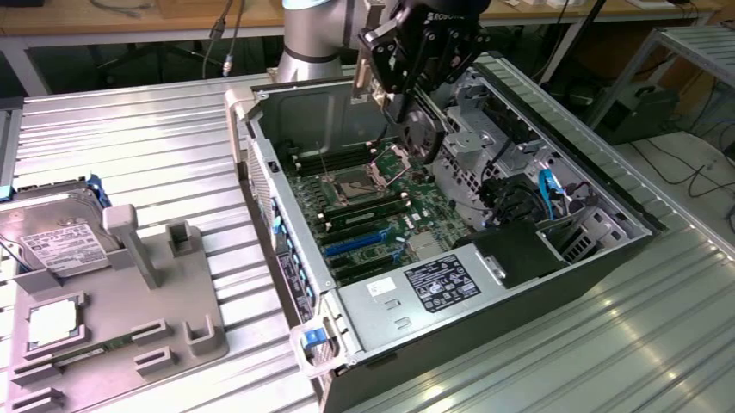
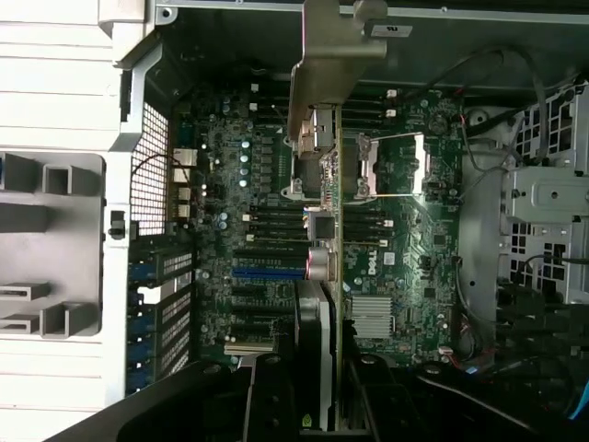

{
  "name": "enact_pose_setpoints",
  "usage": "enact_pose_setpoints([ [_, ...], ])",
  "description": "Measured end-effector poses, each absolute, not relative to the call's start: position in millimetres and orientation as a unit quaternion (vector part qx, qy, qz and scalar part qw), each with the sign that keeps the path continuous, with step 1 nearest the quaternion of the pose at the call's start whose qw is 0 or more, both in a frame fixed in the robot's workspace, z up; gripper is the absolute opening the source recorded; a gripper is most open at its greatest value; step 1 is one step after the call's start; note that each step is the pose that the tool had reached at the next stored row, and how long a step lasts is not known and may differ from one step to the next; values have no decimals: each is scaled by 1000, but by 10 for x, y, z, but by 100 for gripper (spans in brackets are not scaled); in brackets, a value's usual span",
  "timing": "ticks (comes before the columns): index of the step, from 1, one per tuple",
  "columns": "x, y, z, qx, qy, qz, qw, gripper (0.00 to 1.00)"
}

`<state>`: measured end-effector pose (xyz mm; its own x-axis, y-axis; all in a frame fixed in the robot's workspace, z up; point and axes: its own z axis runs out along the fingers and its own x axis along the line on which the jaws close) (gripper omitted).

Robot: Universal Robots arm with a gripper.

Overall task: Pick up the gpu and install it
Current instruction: 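Pick up the gpu and move the gpu toward the slot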

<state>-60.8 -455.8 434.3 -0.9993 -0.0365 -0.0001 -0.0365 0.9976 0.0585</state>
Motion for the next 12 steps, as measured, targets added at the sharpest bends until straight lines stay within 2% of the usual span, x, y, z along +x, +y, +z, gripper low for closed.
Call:
enact_pose_setpoints([
  [12,-418,-4554,4342,18,-999,-29,0,28],
])
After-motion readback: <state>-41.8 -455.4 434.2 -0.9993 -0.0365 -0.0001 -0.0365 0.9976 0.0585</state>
